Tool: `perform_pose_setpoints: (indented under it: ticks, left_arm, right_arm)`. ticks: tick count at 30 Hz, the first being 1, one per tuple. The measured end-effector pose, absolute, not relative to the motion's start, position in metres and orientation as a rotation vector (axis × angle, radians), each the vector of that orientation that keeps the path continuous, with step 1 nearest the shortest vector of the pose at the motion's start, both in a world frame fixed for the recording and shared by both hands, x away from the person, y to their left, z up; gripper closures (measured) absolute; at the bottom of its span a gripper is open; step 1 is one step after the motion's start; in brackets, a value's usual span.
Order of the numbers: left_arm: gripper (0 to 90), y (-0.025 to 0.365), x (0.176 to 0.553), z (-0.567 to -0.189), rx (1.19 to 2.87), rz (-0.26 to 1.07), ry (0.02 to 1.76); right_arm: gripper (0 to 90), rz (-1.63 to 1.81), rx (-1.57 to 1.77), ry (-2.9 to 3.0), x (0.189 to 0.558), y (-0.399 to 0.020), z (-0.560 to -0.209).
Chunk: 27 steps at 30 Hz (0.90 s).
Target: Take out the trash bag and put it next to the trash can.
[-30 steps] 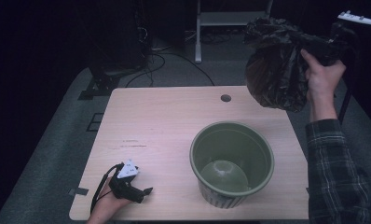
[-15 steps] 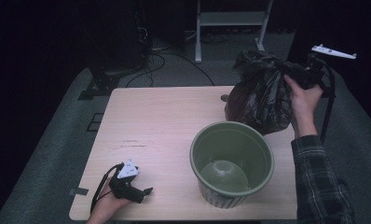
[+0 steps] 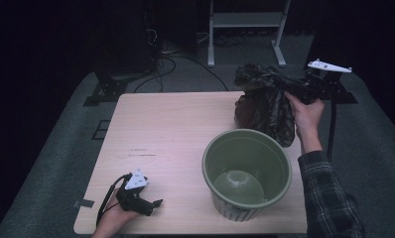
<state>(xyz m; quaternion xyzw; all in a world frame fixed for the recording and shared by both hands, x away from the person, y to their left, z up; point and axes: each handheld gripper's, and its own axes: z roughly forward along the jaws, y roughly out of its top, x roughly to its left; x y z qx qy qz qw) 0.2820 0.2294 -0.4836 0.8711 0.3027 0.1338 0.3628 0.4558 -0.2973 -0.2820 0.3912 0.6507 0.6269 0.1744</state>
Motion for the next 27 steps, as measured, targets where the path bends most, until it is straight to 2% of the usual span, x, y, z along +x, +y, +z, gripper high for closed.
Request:
perform_pose_setpoints:
  ticks: [9,11,12,27]
  left_arm:
    - [0.0,0.229,0.282,-0.484,2.243,0.343,0.777]
    - [0.0,0.229,0.282,-0.484,2.243,0.343,0.776]
    - [0.0,0.229,0.282,-0.484,2.244,0.343,0.776]
    - [0.0,0.229,0.282,-0.484,2.244,0.343,0.776]
  right_arm:
    - [30.4,1.621,1.102,1.826,0.449,-0.293,-0.276]
    - [15.4,1.554,1.118,1.802,0.445,-0.293,-0.275]
    - [11.5,1.539,1.124,1.791,0.444,-0.293,-0.274]
    - [9.6,1.547,1.138,1.697,0.412,-0.322,-0.264]
